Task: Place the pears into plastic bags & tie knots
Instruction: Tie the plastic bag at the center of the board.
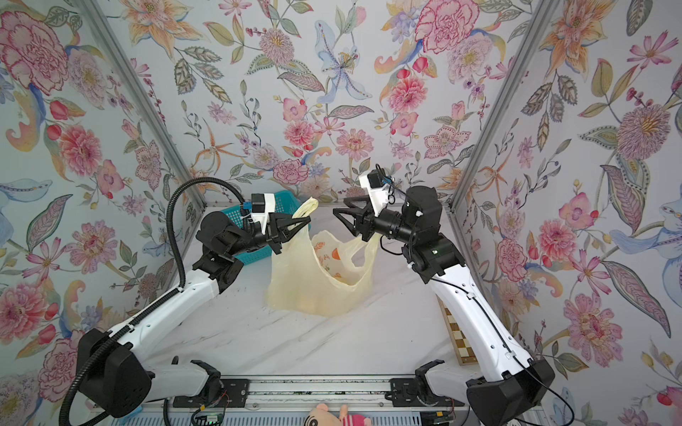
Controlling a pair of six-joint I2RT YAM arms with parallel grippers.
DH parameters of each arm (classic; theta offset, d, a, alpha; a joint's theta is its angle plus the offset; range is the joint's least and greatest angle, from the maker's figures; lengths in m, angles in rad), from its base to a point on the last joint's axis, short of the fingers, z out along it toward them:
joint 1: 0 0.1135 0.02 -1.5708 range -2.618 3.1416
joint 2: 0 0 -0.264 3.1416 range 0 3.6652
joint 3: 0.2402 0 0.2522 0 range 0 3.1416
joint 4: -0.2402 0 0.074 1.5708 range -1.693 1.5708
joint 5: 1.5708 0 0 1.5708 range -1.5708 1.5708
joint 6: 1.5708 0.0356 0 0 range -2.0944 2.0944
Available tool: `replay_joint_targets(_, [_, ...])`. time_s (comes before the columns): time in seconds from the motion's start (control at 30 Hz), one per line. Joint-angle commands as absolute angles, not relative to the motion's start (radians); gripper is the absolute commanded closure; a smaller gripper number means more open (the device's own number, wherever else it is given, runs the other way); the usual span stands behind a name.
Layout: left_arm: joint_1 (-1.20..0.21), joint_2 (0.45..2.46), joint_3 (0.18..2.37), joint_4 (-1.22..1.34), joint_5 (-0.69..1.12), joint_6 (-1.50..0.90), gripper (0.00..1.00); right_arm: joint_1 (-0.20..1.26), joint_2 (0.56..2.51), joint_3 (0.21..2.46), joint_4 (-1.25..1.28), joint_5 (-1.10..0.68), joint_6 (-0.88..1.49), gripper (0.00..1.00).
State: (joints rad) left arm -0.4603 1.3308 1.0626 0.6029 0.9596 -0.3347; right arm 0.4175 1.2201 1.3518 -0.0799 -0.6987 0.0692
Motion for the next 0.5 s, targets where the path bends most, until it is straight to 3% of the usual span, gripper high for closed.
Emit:
replay_joint_targets(0.0, [-0.459, 1.32, 1.023, 0.549, 1.023, -0.249, 1.0, 0.416, 1.175, 1.295, 0.052, -0.828, -0.165, 0.42])
replay_joint_targets(0.27, [-0.461, 1.308, 0.997, 0.526, 1.051, -0.228, 1.0, 0.437, 1.249, 1.357, -0.044, -0.933, -0.614, 0.37])
replay_joint_targets(0.47, [-0.466, 1.293, 0.99, 0.496, 1.056, -0.212, 1.0, 0.451, 1.321, 1.41, -0.084, -0.965, -0.791, 0.43])
